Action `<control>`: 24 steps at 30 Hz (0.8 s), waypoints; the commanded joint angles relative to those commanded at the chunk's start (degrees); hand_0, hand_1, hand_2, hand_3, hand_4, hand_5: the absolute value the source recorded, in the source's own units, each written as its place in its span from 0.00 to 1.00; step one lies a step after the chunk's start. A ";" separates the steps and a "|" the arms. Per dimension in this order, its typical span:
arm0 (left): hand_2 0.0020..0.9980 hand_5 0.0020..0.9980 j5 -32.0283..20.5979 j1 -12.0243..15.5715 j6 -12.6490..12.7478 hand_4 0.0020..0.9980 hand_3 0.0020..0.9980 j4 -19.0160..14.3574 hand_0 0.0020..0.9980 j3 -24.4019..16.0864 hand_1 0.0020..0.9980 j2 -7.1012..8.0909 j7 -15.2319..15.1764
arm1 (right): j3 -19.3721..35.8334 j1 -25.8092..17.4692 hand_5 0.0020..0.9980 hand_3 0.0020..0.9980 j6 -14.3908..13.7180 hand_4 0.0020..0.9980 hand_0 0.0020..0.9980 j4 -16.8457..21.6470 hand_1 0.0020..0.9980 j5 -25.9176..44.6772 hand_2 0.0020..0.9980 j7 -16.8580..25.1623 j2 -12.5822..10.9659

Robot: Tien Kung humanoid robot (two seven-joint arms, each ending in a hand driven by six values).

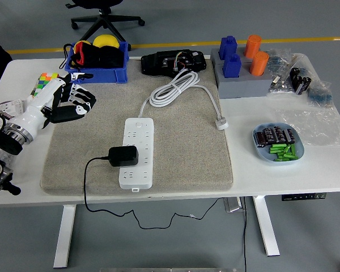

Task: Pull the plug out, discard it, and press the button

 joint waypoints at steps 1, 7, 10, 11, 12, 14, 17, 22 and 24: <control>0.24 0.00 0.10 -0.51 -0.08 0.15 0.83 0.08 0.20 0.74 0.30 0.33 0.16 | -0.04 0.02 0.66 0.68 0.00 0.76 0.75 0.01 0.68 0.02 0.67 0.00 -0.03; 0.15 0.00 2.18 -6.10 -0.62 0.00 0.79 1.21 0.08 8.15 0.13 3.17 1.40 | -0.53 0.26 0.66 0.67 0.01 0.76 0.75 -0.01 0.68 0.29 0.67 -0.01 -0.33; 0.15 0.00 2.32 -9.03 -1.39 0.00 0.79 2.20 0.08 11.84 0.13 4.10 2.33 | -0.63 0.35 0.66 0.67 -0.01 0.76 0.75 -0.03 0.68 0.38 0.67 -0.01 -0.54; 0.12 0.00 2.55 -10.08 -1.77 0.00 0.81 2.63 0.04 13.11 0.08 4.39 2.88 | -0.72 0.38 0.66 0.68 -0.01 0.76 0.75 -0.05 0.68 0.45 0.67 -0.02 -0.62; 0.12 0.00 2.63 -11.00 -2.12 0.00 0.81 2.99 0.04 14.44 0.08 4.63 3.33 | -0.78 0.39 0.66 0.68 -0.02 0.76 0.75 -0.06 0.68 0.50 0.67 -0.02 -0.68; 0.12 0.00 2.30 -12.32 -2.59 0.00 0.81 3.56 0.04 16.41 0.08 4.94 3.85 | -0.86 0.39 0.66 0.68 -0.01 0.76 0.75 -0.06 0.68 0.58 0.67 -0.02 -0.75; 0.12 0.00 2.94 -14.90 -3.04 0.00 0.80 4.72 0.03 20.26 0.06 5.33 4.62 | -0.85 0.34 0.66 0.68 -0.02 0.76 0.75 -0.06 0.68 0.61 0.67 -0.02 -0.83; 0.12 0.00 2.40 -19.61 -3.98 0.00 0.80 6.46 0.03 26.77 0.06 5.47 5.96 | -0.72 0.07 0.66 0.68 -0.01 0.76 0.75 -0.16 0.68 0.66 0.67 -0.04 -0.75; 0.11 0.00 2.15 -21.72 -4.37 0.00 0.79 7.52 0.03 29.43 0.06 5.19 6.47 | -0.70 -0.03 0.66 0.68 0.01 0.76 0.75 -0.17 0.68 0.69 0.67 -0.05 -0.66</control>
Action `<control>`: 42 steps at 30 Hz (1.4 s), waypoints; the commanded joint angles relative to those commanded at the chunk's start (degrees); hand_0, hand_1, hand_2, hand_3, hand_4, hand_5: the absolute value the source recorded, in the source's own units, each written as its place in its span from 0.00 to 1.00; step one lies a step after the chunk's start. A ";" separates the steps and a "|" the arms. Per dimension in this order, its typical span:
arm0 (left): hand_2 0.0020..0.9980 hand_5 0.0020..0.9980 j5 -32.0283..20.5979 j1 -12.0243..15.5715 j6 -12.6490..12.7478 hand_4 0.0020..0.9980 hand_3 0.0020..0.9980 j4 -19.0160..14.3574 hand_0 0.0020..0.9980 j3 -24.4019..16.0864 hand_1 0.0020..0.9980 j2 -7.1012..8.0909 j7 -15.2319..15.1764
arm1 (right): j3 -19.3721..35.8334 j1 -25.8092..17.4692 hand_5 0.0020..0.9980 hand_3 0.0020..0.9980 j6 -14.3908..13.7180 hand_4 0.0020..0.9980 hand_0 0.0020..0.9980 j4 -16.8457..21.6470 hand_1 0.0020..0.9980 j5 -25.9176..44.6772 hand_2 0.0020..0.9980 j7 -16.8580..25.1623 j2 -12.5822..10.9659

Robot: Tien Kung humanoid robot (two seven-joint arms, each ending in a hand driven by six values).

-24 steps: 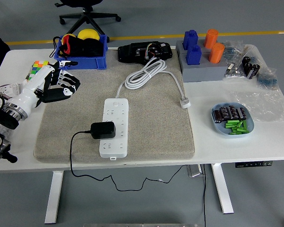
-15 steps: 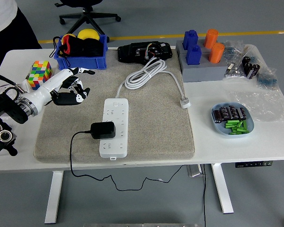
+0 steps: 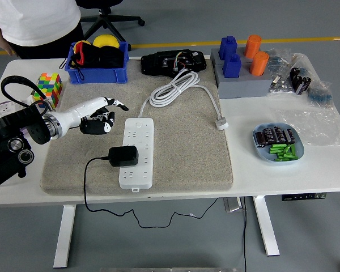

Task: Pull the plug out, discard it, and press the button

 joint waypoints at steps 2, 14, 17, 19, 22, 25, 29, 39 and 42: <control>0.11 0.00 0.20 -2.17 -0.37 0.00 0.79 1.34 0.03 2.70 0.06 -0.53 0.63 | 0.01 -0.10 0.66 0.68 0.02 0.76 0.75 0.00 0.68 0.07 0.67 0.00 0.09; 0.11 0.00 -0.61 -10.12 -1.77 0.00 0.80 9.20 0.02 11.88 0.05 -4.87 2.59 | 0.42 -0.35 0.66 0.68 0.00 0.76 0.75 -0.14 0.68 0.14 0.67 -0.03 0.17; 0.11 0.00 -0.55 -11.91 -1.69 0.00 0.80 11.38 0.02 13.66 0.05 -6.42 2.53 | 0.31 -0.40 0.66 0.68 0.04 0.76 0.75 -0.11 0.68 0.22 0.67 -0.04 0.32; 0.11 0.00 -0.34 -12.83 -1.63 0.00 0.80 12.80 0.02 14.67 0.05 -7.47 2.49 | 0.29 -0.32 0.66 0.67 0.04 0.76 0.75 -0.08 0.68 0.19 0.67 -0.04 0.36; 0.11 0.00 -0.13 -13.44 -1.75 0.00 0.80 14.20 0.02 15.35 0.05 -8.42 2.69 | 0.33 -0.25 0.66 0.67 0.04 0.76 0.75 0.00 0.68 0.18 0.67 -0.02 0.38; 0.11 0.00 -0.08 -13.55 -1.78 0.00 0.80 14.97 0.02 15.54 0.05 -8.93 2.68 | 0.42 -0.21 0.66 0.67 0.02 0.76 0.75 0.00 0.68 0.13 0.67 -0.01 0.39; 0.11 0.00 -0.44 -13.07 -1.84 0.00 0.80 14.54 0.02 14.94 0.05 -8.64 2.61 | 0.43 -0.36 0.66 0.67 0.01 0.76 0.75 -0.18 0.68 0.15 0.67 -0.04 0.40; 0.11 0.00 -0.10 -11.81 -1.87 0.00 0.80 13.65 0.02 12.44 0.05 -7.94 2.51 | 0.67 -0.21 0.66 0.67 0.00 0.76 0.75 0.02 0.68 0.06 0.67 0.00 0.59; 0.11 0.00 -0.02 -10.00 -2.10 0.00 0.80 11.80 0.02 8.90 0.05 -7.18 2.63 | 0.55 -0.16 0.66 0.67 -0.01 0.76 0.75 0.02 0.68 0.04 0.67 0.00 0.54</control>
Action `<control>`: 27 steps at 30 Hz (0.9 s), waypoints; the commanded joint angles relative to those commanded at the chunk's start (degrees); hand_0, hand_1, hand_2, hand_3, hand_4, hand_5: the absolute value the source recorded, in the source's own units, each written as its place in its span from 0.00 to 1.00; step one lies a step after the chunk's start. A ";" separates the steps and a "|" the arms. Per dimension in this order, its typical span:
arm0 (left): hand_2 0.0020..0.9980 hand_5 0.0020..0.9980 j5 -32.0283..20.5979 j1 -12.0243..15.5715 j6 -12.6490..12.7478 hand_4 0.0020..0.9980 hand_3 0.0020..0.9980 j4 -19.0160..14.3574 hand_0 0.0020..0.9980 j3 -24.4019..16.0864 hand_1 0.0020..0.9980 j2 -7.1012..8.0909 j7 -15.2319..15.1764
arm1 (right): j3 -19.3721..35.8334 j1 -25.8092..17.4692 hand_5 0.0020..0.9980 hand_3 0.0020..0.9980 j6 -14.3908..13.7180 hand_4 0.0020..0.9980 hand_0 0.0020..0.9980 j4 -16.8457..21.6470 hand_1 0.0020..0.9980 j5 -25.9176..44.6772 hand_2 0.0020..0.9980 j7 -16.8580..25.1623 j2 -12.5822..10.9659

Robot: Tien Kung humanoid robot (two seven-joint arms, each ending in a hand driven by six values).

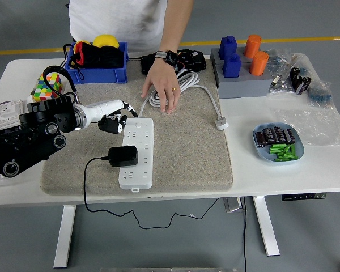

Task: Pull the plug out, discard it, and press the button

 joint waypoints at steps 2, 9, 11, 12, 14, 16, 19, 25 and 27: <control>0.11 0.00 0.17 2.02 -0.03 0.00 0.80 -2.14 0.02 -3.70 0.05 0.68 0.03 | 0.01 -0.16 0.66 0.67 -0.01 0.76 0.75 -0.09 0.68 0.01 0.67 -0.02 0.03; 0.17 0.00 1.17 8.92 -0.62 0.16 0.75 -8.81 0.09 -15.96 0.12 2.76 -0.93 | -0.06 -0.36 0.66 0.67 -0.03 0.76 0.75 -0.13 0.68 -0.07 0.67 -0.01 0.21; 0.17 0.00 1.63 10.67 -1.34 0.16 0.75 -10.79 0.09 -17.96 0.12 3.37 -0.86 | -0.13 -0.33 0.66 0.67 0.01 0.76 0.75 -0.05 0.68 -0.08 0.67 -0.02 0.23; 0.45 0.00 1.88 11.28 -1.45 0.63 0.76 -11.50 0.28 -18.46 0.40 3.61 -0.98 | -0.13 -0.31 0.66 0.67 0.01 0.76 0.75 -0.07 0.68 -0.12 0.67 -0.02 0.25; 0.45 0.00 2.35 13.18 -1.76 0.63 0.76 -13.49 0.28 -19.85 0.40 4.26 -1.48 | -0.08 -0.29 0.66 0.67 -0.01 0.76 0.75 -0.03 0.68 -0.12 0.67 0.00 0.26; 0.45 0.00 3.38 15.12 -2.25 0.63 0.76 -15.26 0.28 -21.25 0.40 4.82 -2.13 | -0.12 -0.25 0.66 0.67 -0.01 0.76 0.75 -0.04 0.68 -0.17 0.67 -0.01 0.23; 0.68 0.09 5.33 17.10 -3.27 0.87 0.83 -16.91 0.62 -22.46 0.71 5.53 -2.91 | -0.13 -0.24 0.66 0.67 -0.03 0.76 0.75 -0.01 0.68 -0.15 0.67 0.00 0.20; 0.79 0.17 10.36 19.08 -6.44 1.00 0.85 -17.70 0.77 -21.30 0.82 6.78 -4.49 | -0.54 -0.25 0.66 0.67 -0.04 0.76 0.75 -0.01 0.68 -0.09 0.67 -0.02 0.04; 0.79 0.17 11.26 19.24 -6.97 1.00 0.85 -17.42 0.77 -20.56 0.82 6.66 -4.71 | -0.67 -0.22 0.66 0.67 -0.03 0.76 0.75 0.01 0.68 -0.06 0.67 0.00 0.06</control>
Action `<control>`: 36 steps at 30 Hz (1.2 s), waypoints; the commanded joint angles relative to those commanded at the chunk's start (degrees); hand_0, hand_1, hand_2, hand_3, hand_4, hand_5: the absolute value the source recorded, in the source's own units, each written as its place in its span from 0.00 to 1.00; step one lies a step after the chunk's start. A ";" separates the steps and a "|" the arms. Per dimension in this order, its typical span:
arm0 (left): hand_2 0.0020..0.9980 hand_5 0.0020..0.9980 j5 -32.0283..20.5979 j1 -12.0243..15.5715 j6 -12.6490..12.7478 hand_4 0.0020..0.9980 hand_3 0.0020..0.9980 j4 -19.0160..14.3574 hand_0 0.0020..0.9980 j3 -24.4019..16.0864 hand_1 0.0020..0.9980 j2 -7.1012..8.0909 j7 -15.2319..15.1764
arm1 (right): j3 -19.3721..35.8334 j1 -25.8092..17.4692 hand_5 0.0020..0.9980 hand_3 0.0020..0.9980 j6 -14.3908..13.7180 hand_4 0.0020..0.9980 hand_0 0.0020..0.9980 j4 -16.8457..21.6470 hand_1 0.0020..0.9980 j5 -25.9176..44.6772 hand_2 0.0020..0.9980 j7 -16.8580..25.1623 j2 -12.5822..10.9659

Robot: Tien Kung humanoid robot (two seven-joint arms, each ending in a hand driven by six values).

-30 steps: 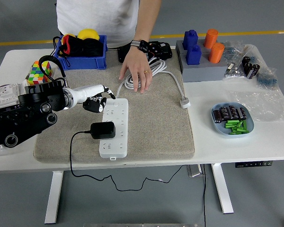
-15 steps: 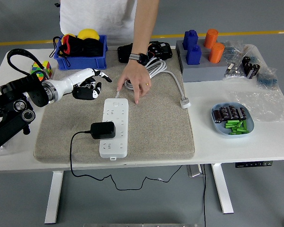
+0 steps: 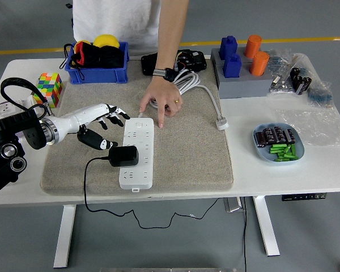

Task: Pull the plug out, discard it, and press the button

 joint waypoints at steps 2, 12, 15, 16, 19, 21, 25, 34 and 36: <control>0.79 0.17 0.24 0.28 -0.45 1.00 0.85 0.34 0.77 0.93 0.82 -0.30 -0.31 | -0.22 0.09 0.66 0.67 0.03 0.76 0.75 0.06 0.68 0.06 0.67 0.00 0.04; 0.75 0.00 2.19 -0.32 1.31 1.00 0.84 1.16 0.78 5.73 0.81 -1.46 -1.19 | -0.78 0.18 0.66 0.67 -0.03 0.76 0.75 0.30 0.68 0.20 0.67 0.00 -0.30; 0.64 0.00 3.59 -0.52 3.07 0.96 0.77 1.94 0.70 6.60 0.70 -1.99 -1.06 | -0.72 0.07 0.66 0.67 -0.02 0.76 0.75 0.25 0.68 0.20 0.67 -0.02 -0.22; 0.64 0.00 4.23 -0.60 3.44 0.96 0.77 2.16 0.70 6.90 0.70 -2.16 -0.90 | -0.65 0.03 0.66 0.67 -0.03 0.76 0.75 0.26 0.68 0.19 0.67 -0.01 -0.19; 0.64 0.00 4.57 -0.81 4.54 0.96 0.77 2.69 0.70 7.66 0.70 -2.59 -1.02 | -0.57 -0.03 0.66 0.67 -0.01 0.76 0.75 0.22 0.68 0.16 0.67 -0.03 -0.09; 0.52 0.00 5.16 -0.97 4.92 0.91 0.66 3.05 0.56 8.12 0.56 -2.86 -1.11 | -0.49 -0.06 0.67 0.67 -0.02 0.76 0.75 0.24 0.68 0.13 0.67 -0.01 -0.04; 0.52 0.00 5.63 -1.18 5.90 0.91 0.66 3.55 0.56 8.81 0.56 -3.30 -1.32 | -0.36 -0.08 0.67 0.67 0.00 0.76 0.75 0.34 0.68 0.07 0.67 -0.01 0.09; 0.32 0.00 4.17 -1.53 8.80 0.73 0.53 3.59 0.31 8.91 0.29 -3.95 -2.74 | -0.13 -0.13 0.66 0.67 -0.01 0.76 0.75 0.33 0.68 -0.02 0.67 -0.01 0.20; 0.32 0.00 4.06 -1.60 9.03 0.73 0.53 3.49 0.31 8.98 0.29 -3.97 -2.90 | -0.06 -0.11 0.66 0.67 -0.02 0.76 0.75 0.33 0.68 0.00 0.67 0.00 0.26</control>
